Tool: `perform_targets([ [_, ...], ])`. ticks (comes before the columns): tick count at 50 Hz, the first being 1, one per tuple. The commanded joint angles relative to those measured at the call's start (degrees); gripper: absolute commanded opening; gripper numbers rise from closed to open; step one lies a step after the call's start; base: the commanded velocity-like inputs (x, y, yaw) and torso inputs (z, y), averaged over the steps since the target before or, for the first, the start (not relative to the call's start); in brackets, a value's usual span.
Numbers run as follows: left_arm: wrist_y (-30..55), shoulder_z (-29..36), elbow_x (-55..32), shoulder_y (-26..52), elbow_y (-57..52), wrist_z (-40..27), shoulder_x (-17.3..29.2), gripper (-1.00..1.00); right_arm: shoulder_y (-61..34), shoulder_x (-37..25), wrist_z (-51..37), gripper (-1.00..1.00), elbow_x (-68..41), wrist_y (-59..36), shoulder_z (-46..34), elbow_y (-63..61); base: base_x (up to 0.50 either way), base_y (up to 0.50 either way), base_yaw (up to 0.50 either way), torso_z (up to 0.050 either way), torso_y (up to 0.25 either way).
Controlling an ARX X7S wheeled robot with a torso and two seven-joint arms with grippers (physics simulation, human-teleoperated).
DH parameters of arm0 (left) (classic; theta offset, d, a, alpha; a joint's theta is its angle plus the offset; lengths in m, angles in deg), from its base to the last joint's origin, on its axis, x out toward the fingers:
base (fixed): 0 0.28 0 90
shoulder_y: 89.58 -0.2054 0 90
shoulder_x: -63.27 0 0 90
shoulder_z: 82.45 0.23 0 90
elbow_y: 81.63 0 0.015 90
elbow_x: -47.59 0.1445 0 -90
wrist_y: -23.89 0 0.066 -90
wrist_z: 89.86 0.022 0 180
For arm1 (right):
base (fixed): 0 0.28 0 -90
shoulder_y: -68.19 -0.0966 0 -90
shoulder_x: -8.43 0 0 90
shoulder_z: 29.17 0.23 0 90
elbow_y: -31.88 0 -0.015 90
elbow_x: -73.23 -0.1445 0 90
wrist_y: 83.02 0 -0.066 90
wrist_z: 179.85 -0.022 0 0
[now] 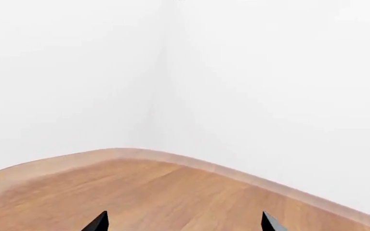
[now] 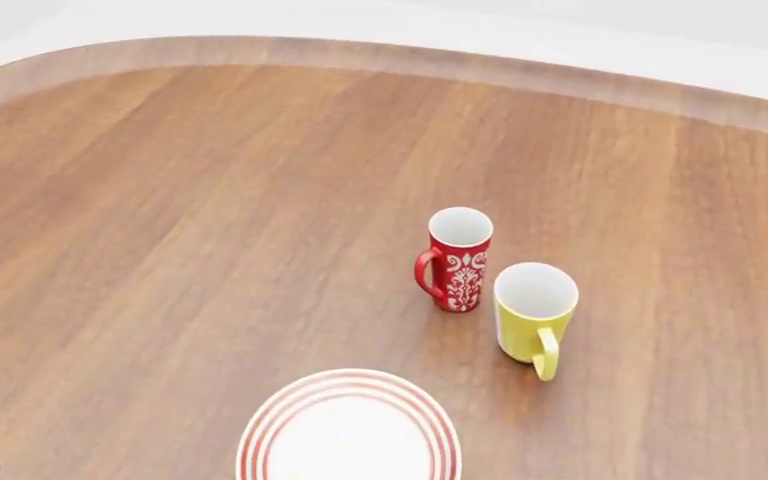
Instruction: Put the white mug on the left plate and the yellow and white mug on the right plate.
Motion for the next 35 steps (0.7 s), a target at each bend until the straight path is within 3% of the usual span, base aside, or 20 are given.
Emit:
perform_targets([
  [1, -0.1, 0.3, -0.3, -0.5, -1.2, -0.3, 0.3, 1.0, -4.8, 2.5, 3.5, 1.0, 1.0, 0.2, -5.7, 3.6, 0.0, 0.0, 0.0, 0.0, 0.0],
  [12, 0.2, 3.4, 0.8, -0.1, -1.7, 0.1, 0.0, 1.0, -9.5, 6.3, 7.3, 1.0, 4.0, 2.0, -12.9, 10.9, 0.0, 0.0, 0.0, 0.0, 0.0],
  [35, 0.3, 3.3, 0.0, 0.1, -2.4, -0.6, 0.7, 1.0, -14.1, 9.6, 10.9, 1.0, 6.7, 3.1, -18.6, 20.0, 0.0, 0.0, 0.0, 0.0, 0.0],
])
